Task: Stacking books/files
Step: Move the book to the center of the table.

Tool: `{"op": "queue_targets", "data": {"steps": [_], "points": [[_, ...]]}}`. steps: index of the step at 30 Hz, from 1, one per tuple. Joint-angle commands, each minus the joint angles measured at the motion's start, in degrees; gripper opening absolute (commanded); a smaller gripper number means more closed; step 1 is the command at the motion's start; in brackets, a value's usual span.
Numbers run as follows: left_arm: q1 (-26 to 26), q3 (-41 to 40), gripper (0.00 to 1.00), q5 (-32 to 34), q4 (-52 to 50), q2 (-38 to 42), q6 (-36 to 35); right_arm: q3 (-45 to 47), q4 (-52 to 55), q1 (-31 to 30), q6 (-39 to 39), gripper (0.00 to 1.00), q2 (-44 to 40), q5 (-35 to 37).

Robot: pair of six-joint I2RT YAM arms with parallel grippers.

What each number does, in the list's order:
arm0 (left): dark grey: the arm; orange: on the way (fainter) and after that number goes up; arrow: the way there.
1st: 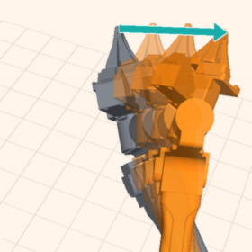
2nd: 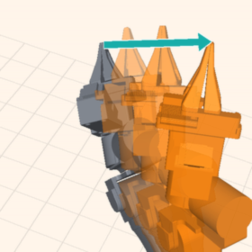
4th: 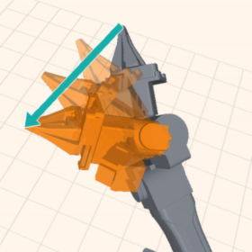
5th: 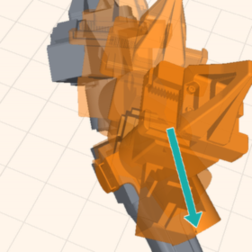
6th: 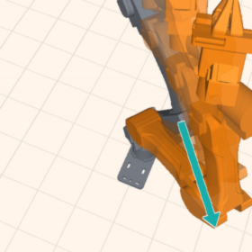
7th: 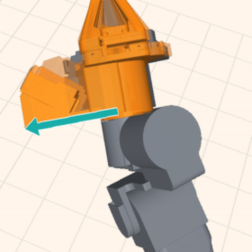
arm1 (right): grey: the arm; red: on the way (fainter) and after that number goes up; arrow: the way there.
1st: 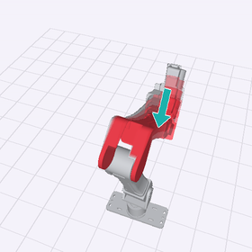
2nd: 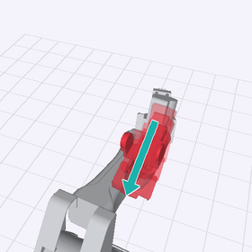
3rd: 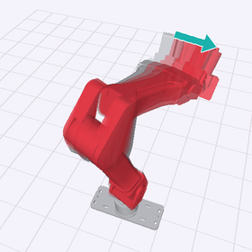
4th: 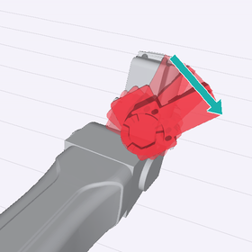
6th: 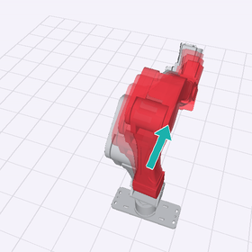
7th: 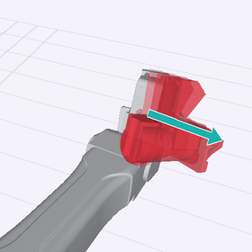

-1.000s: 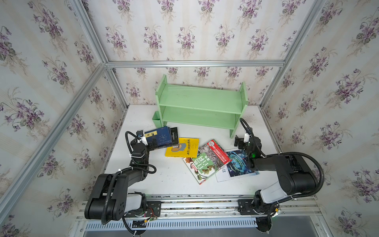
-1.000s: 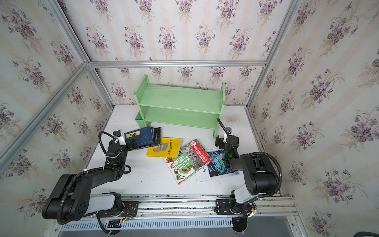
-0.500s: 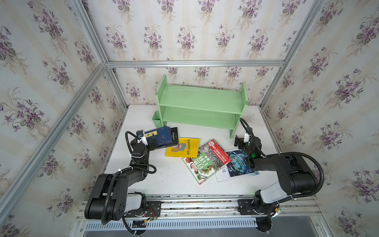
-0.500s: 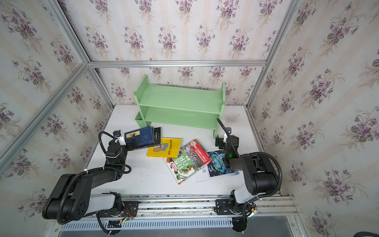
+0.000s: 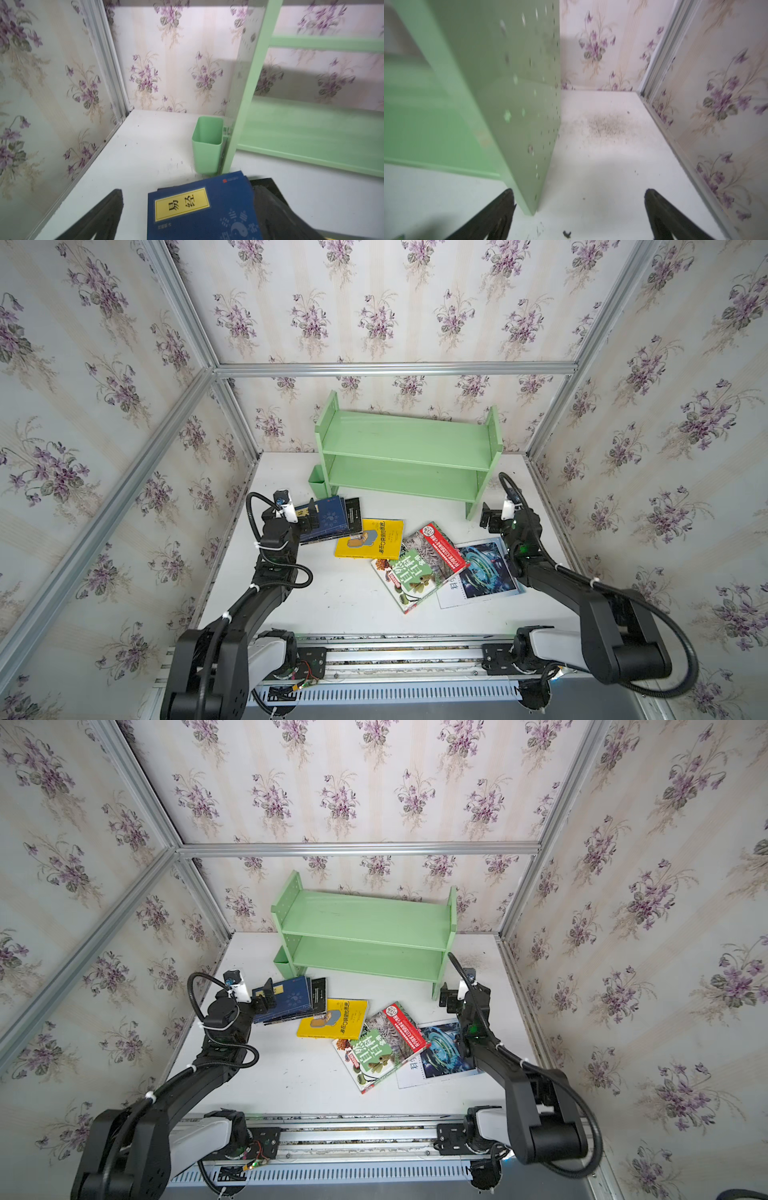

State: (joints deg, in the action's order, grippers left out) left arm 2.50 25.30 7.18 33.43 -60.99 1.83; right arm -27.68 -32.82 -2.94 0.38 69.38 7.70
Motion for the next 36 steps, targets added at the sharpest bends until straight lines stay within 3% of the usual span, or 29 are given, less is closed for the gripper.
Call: {"op": "queue_targets", "data": {"steps": [1, 5, 9, 12, 16, 18, 22, 24, 26, 28, 32, 36], "points": [[0.0, 4.6, 1.0, -4.5, -15.7, 4.5, 5.4, -4.4, 17.5, -0.2, 10.6, 1.0, -5.8, -3.5], [0.3, 14.2, 1.0, -8.3, -31.9, 8.6, 16.3, -9.3, 32.3, -0.7, 27.4, 1.0, -12.2, -7.8], [1.0, 21.8, 1.0, -16.2, -42.3, 10.1, 29.4, -10.6, 37.7, -3.7, 43.2, 1.0, -17.0, -13.9], [3.1, 23.5, 1.0, -22.3, -43.5, 10.2, 40.3, -11.3, 38.3, -10.9, 49.5, 1.0, -19.1, -12.4], [9.8, 24.6, 1.0, -23.3, -43.5, 9.6, 48.8, -14.5, 38.9, -22.5, 53.9, 1.0, -17.6, -8.8], [13.2, 25.5, 1.0, -21.7, -43.5, 9.5, 49.7, -15.6, 36.6, -26.4, 54.9, 1.0, -16.1, -7.8], [15.6, 27.8, 1.0, -22.2, -42.5, 9.2, 47.6, -21.4, 33.1, -32.7, 47.2, 1.0, -12.5, -9.3], [15.5, 27.6, 1.0, -23.9, -42.6, 7.8, 50.0, -19.9, 23.5, -32.5, 47.8, 1.0, -10.3, -15.3], [14.8, 27.5, 1.0, -28.1, -41.6, 5.7, 50.2, -20.5, 23.0, -30.6, 50.1, 1.0, -8.6, -21.6], [15.1, 29.2, 1.0, -32.8, -38.9, 2.7, 47.9, -20.7, 22.4, -29.8, 50.4, 1.0, -8.2, -23.3], [15.3, 31.7, 1.0, -33.6, -40.8, -2.3, 47.0, -20.1, 24.5, -28.7, 49.9, 1.0, -7.4, -20.7], [14.9, 32.3, 1.0, -32.8, -44.8, -5.0, 45.6, -18.9, 33.3, -28.3, 50.2, 1.0, -7.8, -9.6]]}}
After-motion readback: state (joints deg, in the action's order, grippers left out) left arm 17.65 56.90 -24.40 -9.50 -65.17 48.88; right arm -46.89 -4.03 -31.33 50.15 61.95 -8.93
